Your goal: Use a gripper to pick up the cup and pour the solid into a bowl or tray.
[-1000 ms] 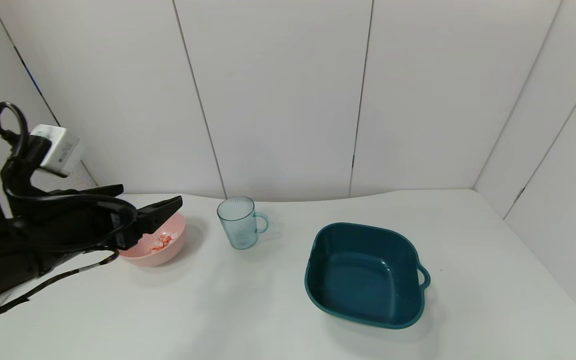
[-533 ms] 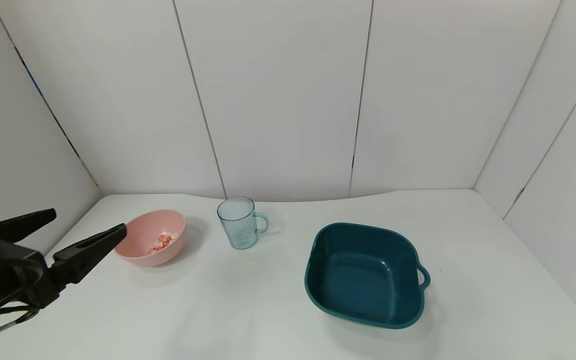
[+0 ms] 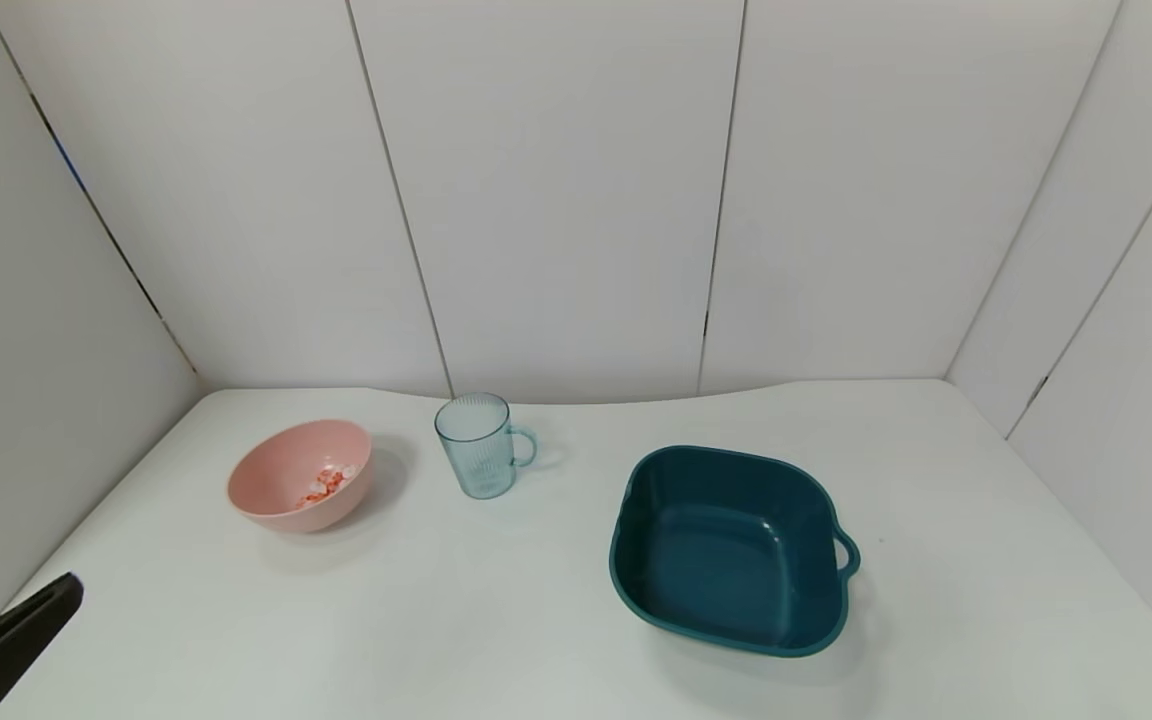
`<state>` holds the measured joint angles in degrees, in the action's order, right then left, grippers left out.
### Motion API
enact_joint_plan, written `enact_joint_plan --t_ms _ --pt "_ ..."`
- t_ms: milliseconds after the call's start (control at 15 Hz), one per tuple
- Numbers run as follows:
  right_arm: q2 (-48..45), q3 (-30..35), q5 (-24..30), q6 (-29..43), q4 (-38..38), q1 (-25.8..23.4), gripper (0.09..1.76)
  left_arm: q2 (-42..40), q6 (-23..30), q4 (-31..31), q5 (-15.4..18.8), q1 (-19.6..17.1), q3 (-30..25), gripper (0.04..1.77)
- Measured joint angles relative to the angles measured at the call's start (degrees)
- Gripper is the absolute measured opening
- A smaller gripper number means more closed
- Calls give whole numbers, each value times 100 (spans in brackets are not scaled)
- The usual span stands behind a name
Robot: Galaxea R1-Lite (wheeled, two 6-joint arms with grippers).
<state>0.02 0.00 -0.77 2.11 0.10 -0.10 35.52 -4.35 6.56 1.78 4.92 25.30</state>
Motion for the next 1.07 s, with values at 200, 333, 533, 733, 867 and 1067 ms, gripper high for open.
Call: enact_joint_plan --t_ms 200,333,533,733,867,1067 --pt "0 0 0 0 0 0 171 -702 6 -461 -167 -13 37 172" --pt "0 0 -2 0 0 0 171 -995 -2 -499 -389 -57 78 172" --pt "0 0 0 0 0 0 171 -1537 -7 -997 -655 -112 96 172" --pt "0 0 0 0 4 0 171 -2075 13 -1454 -707 -347 199 172" --pt "0 0 -2 0 6 0 171 -2326 2 -1436 -679 -413 129 172" --pt "0 0 -2 0 4 -1 171 -2666 48 -1330 -611 -457 -206 172"
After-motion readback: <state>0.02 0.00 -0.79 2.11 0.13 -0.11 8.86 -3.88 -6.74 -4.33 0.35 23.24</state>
